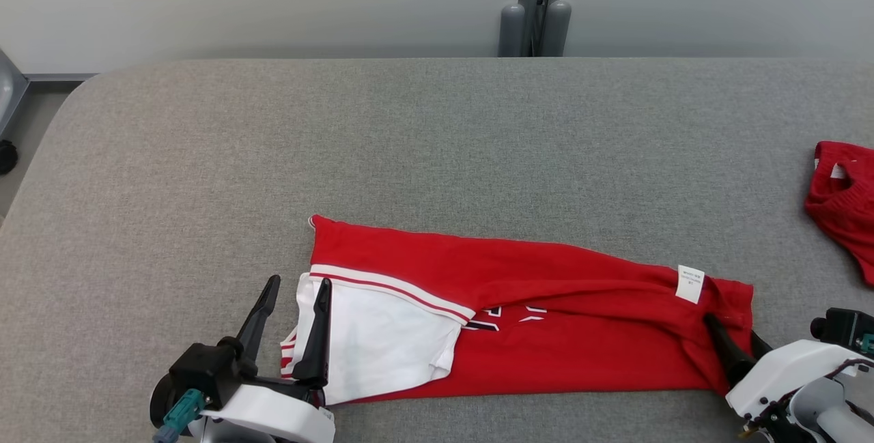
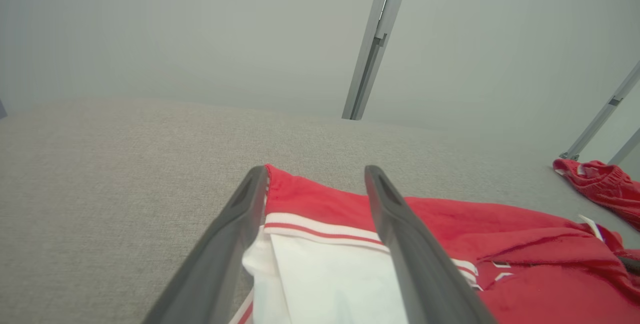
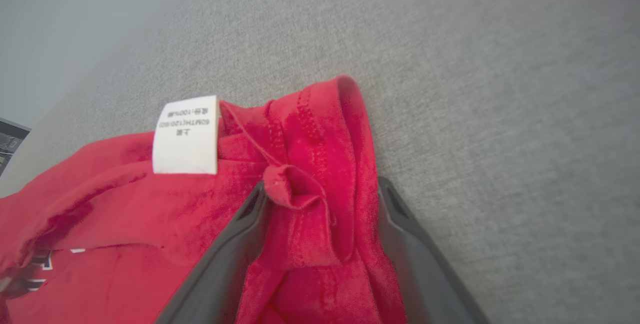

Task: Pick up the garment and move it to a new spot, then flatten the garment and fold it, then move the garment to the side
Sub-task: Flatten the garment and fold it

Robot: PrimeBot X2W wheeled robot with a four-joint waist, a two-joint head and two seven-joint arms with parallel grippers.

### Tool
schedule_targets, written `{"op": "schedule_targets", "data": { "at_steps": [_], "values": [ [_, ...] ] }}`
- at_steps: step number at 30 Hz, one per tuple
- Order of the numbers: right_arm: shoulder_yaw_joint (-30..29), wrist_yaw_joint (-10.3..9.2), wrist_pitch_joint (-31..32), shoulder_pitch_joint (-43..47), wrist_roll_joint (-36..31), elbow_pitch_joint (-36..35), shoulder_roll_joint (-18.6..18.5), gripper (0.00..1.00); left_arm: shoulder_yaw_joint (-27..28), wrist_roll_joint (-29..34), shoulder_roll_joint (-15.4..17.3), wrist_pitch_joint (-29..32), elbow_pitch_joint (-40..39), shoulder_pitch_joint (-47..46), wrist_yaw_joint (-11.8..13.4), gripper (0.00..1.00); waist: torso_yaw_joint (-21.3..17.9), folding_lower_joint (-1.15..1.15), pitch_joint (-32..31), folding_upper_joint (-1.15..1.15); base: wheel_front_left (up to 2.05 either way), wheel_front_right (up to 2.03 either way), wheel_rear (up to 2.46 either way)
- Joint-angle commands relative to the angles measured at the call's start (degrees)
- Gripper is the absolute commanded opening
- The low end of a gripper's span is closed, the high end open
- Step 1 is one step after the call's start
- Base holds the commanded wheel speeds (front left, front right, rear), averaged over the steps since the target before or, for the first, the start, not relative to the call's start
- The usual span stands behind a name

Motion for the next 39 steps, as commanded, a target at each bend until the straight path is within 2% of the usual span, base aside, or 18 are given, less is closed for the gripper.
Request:
{"op": "schedule_targets", "data": {
  "at_steps": [1, 17, 19, 20, 22, 26, 27, 39],
  "values": [
    [1.9, 0.16, 1.1, 0.7, 0.7, -0.3, 2.2, 1.0, 0.0, 0.4, 0.2, -0.2, -0.1, -1.2, -0.2, 1.0, 0.2, 0.0, 0.2, 0.0, 0.0, 0.0, 0.0],
    [7.8, 0.24, -0.2, -1.5, 4.4, -0.1, 2.1, 1.0, -0.3, -0.2, 0.2, -0.2, 0.3, -1.5, 0.0, 1.0, 1.1, 0.0, 0.7, 0.0, 0.0, 0.0, 0.0],
    [8.0, 0.23, -0.8, -1.9, 4.8, 0.5, 1.8, 0.71, -0.3, -0.3, 0.2, -0.2, 0.3, -1.4, 0.1, 1.0, 1.2, 0.0, 0.5, 0.0, 0.0, 0.0, 0.0],
    [8.1, 0.23, -1.0, -2.0, 5.1, 0.8, 1.6, 0.5, -0.3, -0.4, 0.2, -0.2, 0.4, -1.3, 0.2, 1.0, 1.2, 0.0, 0.4, 0.0, 0.0, 0.0, 0.0],
    [7.9, 0.19, -1.8, -2.3, 5.5, 1.5, 1.3, 0.31, -0.2, -0.5, 0.2, -0.2, 0.5, -1.1, 0.2, 1.0, 1.1, 0.0, 0.3, 0.0, 0.0, 0.0, 0.0],
    [8.3, -0.07, -2.7, -3.0, 4.9, 4.2, 0.3, 0.03, -0.1, -0.7, 0.2, -0.2, 0.6, -0.8, 0.1, 1.0, 0.9, 0.0, -0.1, 0.0, 0.0, 0.0, 0.0],
    [8.5, -0.11, -2.9, -3.3, 4.8, 4.9, 0.1, 0.0, -0.1, -0.7, 0.2, -0.2, 0.7, -0.7, 0.1, 1.0, 0.9, 0.0, -0.2, 0.0, 0.0, 0.0, 0.0],
    [10.4, -0.06, -4.4, -8.0, 2.1, 11.4, -3.0, 0.0, -0.2, -1.0, 0.2, -0.2, 1.3, -0.1, -0.1, 1.0, 0.8, 0.0, -1.7, 0.0, 0.0, 0.0, 0.0]
  ]
}}
